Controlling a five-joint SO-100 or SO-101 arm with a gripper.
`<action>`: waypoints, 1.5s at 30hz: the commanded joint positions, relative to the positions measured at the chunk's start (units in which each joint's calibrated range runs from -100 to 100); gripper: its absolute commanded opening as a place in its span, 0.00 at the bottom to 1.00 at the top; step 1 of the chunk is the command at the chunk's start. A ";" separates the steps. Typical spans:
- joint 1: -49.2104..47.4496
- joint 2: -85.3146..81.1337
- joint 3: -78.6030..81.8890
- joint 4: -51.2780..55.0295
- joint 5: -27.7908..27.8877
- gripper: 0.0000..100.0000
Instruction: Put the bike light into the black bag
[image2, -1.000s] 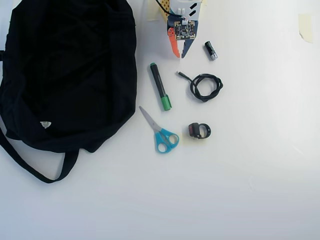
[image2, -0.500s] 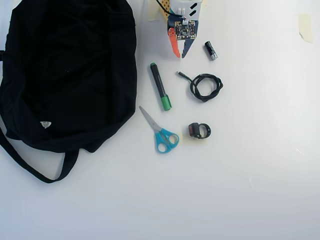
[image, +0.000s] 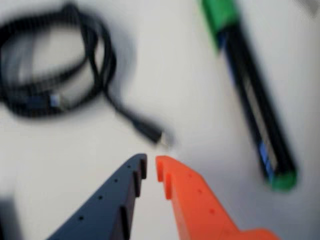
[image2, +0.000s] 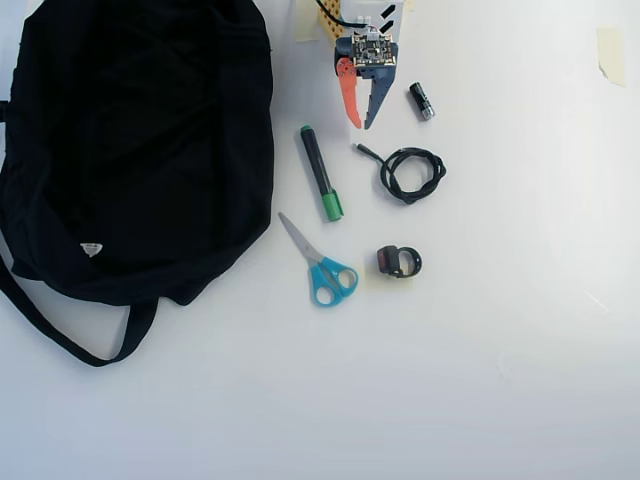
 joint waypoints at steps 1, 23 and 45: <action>-1.80 6.14 -0.07 -15.30 0.20 0.02; -6.82 47.55 -34.39 -57.16 -0.22 0.02; -3.23 93.03 -87.85 -52.51 -0.17 0.02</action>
